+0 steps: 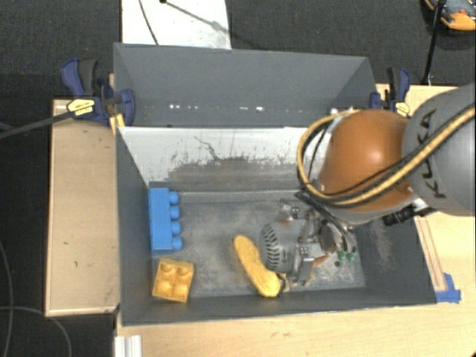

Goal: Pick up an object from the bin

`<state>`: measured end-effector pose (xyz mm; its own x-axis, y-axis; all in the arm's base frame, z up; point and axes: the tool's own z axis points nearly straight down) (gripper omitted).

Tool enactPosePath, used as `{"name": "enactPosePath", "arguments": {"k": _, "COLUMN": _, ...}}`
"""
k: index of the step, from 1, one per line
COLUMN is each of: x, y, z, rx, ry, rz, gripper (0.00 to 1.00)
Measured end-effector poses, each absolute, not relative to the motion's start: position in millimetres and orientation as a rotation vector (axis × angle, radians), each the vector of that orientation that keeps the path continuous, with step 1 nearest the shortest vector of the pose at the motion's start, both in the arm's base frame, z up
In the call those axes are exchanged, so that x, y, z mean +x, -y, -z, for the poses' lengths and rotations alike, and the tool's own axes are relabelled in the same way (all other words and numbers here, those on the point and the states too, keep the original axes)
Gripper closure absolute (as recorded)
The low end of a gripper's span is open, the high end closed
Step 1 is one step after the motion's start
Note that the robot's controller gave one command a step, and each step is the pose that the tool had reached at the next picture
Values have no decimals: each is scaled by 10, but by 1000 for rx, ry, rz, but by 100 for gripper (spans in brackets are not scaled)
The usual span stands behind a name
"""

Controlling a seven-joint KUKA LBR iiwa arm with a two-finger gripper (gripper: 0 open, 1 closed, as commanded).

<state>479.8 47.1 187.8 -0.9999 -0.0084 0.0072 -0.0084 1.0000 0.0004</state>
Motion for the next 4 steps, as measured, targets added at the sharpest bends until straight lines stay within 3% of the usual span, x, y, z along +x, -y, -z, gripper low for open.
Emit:
{"name": "enactPosePath", "arguments": {"k": 1, "x": 4816, "y": -469, "z": -1920, "rx": 10, "ry": 3143, "rz": 1, "gripper": 0}}
{"name": "enactPosePath", "arguments": {"k": 2, "x": 4822, "y": -263, "z": -1653, "rx": -3, "ry": 3145, "rz": 1, "gripper": 0}}
{"name": "enactPosePath", "arguments": {"k": 3, "x": 4930, "y": -1, "z": -1717, "rx": -11, "ry": 3139, "rz": 0, "gripper": 0}}
{"name": "enactPosePath", "arguments": {"k": 4, "x": 4911, "y": 83, "z": -1669, "rx": 14, "ry": 3147, "rz": 0, "gripper": 0}}
